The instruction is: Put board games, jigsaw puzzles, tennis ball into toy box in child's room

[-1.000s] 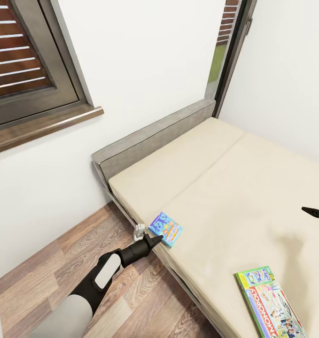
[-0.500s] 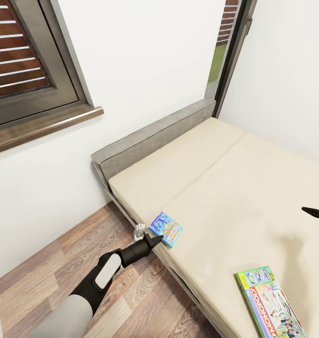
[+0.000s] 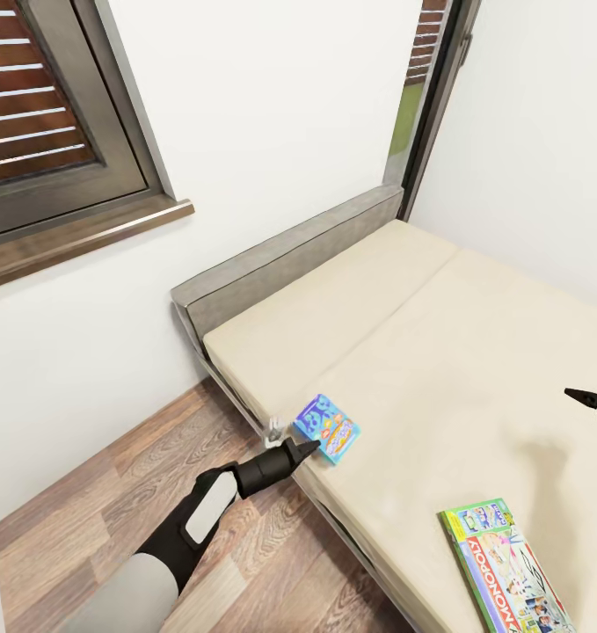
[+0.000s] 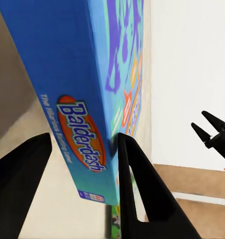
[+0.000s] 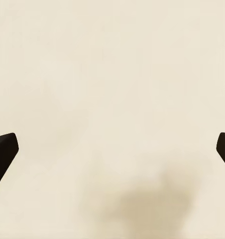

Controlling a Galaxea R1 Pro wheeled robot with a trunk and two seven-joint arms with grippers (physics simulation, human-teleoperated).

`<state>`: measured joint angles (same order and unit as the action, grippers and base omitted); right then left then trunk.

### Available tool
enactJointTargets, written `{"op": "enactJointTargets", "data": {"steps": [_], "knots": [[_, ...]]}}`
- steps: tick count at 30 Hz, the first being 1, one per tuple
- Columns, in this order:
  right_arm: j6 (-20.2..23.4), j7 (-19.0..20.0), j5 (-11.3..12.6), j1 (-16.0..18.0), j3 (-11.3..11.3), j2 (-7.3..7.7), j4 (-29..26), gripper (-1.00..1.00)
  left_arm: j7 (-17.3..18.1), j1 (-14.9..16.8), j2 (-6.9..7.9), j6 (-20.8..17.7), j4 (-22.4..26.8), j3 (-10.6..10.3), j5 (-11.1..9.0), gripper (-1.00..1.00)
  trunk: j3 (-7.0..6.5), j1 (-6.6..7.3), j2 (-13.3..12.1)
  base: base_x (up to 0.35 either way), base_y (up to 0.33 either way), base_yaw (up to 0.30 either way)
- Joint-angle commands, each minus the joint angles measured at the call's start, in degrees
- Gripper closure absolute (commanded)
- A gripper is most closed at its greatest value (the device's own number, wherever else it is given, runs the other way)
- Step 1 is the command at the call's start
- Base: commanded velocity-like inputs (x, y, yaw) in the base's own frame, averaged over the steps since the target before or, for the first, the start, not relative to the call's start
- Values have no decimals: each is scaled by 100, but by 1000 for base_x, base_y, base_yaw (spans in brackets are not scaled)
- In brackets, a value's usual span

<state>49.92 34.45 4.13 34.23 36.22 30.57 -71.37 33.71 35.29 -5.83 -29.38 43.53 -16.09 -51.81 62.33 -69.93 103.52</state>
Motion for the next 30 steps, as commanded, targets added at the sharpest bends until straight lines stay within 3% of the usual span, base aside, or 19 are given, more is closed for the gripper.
{"op": "enactJointTargets", "data": {"steps": [1, 7, 15, 21, 23, 30], "knots": [[44, -7, 41, 4, 7, -1, 13, -100, -32, -15, -5, -39, 79, -75, -39, 100, 4, 0, 2, 0, 0, 0], [19, -4, 43, -5, 7, -9, 55, -100, -374, -120, -80, -47, 479, -415, -54, 100, 4, 0, 2, 0, 0, 0], [-10, 9, 52, -185, 12, -21, -4, -100, -779, -239, -127, -61, 877, -716, -95, 100, 4, 0, 2, 0, 0, 0], [-20, 21, 54, -260, 14, -27, -45, -100, -885, -398, -135, -81, 1212, -802, -108, 100, 4, 0, 2, 0, 0, 0], [-28, 30, 57, -290, 15, -35, -65, -100, -971, -604, -135, -94, 1516, -838, -105, 100, 4, 0, 2, 0, 0, 0], [-30, 80, 58, -307, -2, -45, -150, -100, -1182, -843, -121, -106, 1735, -851, -107, 100, 4, 0, 2, 0, 0, 0]]}}
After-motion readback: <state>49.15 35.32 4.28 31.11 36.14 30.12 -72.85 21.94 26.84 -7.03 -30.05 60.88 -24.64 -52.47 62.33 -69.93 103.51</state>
